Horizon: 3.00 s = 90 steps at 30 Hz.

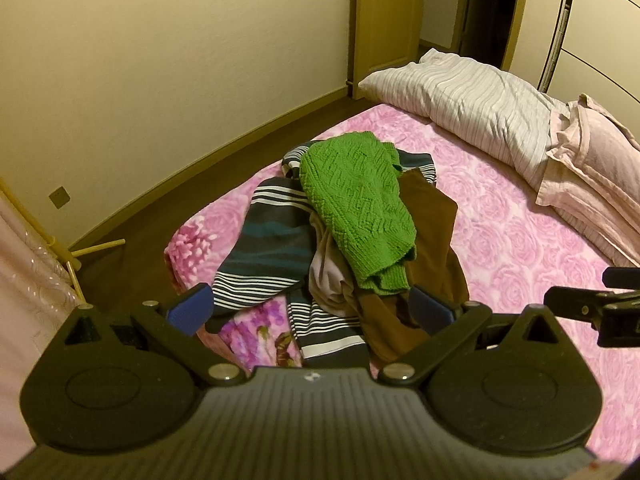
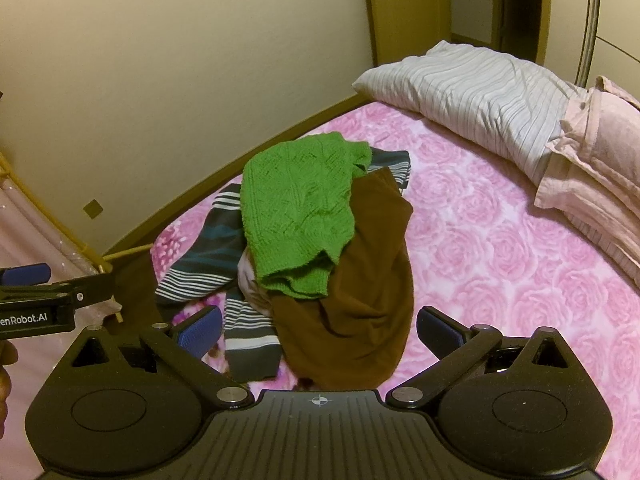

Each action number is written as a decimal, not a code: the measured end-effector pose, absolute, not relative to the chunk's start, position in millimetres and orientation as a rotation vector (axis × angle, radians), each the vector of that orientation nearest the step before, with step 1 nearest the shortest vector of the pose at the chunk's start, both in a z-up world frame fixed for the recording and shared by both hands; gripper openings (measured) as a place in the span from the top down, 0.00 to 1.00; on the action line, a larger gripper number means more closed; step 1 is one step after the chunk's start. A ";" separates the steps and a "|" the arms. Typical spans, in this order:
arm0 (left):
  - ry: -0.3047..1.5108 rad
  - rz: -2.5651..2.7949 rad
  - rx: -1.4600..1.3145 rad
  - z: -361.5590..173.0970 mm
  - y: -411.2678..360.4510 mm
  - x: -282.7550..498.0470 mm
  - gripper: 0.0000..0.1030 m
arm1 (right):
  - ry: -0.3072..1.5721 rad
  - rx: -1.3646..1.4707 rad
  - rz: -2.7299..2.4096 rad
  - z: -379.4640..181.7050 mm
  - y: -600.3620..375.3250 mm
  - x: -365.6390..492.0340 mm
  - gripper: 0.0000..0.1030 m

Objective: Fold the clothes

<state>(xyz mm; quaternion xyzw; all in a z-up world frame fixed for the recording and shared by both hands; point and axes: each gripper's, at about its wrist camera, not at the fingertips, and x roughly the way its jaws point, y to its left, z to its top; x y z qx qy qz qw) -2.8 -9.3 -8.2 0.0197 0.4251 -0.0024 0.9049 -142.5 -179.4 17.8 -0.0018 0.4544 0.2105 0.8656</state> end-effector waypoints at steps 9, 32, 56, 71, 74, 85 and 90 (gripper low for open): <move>0.878 0.042 -0.003 -7.7 -16.5 -11.8 0.01 | 0.933 -0.029 0.480 16.8 -199.1 -137.8 0.02; 0.933 -0.073 0.015 -91.0 82.3 214.6 0.01 | 0.936 -0.223 0.630 -74.7 -35.9 17.4 0.19; 0.945 -0.273 0.020 -117.2 60.2 256.0 0.01 | 0.923 0.156 0.437 -74.7 -147.4 62.9 0.95; 0.938 -0.588 0.163 -99.8 -163.9 41.5 0.01 | 0.951 0.417 -0.208 -64.9 -511.9 -229.8 0.96; 0.970 -0.643 0.200 -108.2 -199.5 6.3 0.01 | 0.994 0.378 -0.310 -79.3 -549.1 -263.9 0.86; 0.973 -0.688 0.355 -150.3 -228.9 -0.3 0.01 | 1.059 0.187 -0.018 -146.4 -466.0 -257.8 0.49; 0.949 -0.672 0.419 -181.0 -212.7 31.1 0.01 | 1.047 -0.016 0.199 -206.2 -373.7 -208.4 0.49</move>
